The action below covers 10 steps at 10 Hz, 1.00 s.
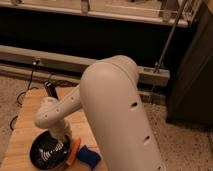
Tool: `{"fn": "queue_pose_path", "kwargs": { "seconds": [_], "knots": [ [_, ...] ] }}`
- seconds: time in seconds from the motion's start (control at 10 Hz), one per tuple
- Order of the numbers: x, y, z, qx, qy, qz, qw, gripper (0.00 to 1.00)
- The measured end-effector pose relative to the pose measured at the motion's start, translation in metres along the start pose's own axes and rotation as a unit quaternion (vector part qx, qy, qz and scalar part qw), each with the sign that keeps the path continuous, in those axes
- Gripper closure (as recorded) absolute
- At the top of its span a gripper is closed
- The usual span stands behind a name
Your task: Drag the ceramic bowl in a circle
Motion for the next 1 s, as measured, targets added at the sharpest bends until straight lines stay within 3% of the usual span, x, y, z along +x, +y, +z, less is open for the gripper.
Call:
{"fn": "queue_pose_path", "kwargs": {
  "seconds": [0.2,0.4,0.6,0.8,1.0],
  "knots": [
    [-0.006,-0.049,0.004,0.015,-0.005,0.052,0.9985,0.85],
    [-0.020,-0.082,0.008,0.027,-0.010,0.085,0.9959,0.85],
    [-0.052,-0.108,0.011,0.041,-0.013,0.109,0.9931,0.85],
    [-0.082,-0.108,0.013,0.046,-0.017,0.110,0.9927,0.85],
    [-0.121,-0.089,0.007,0.046,-0.029,0.095,0.9940,0.85]
  ]
}}
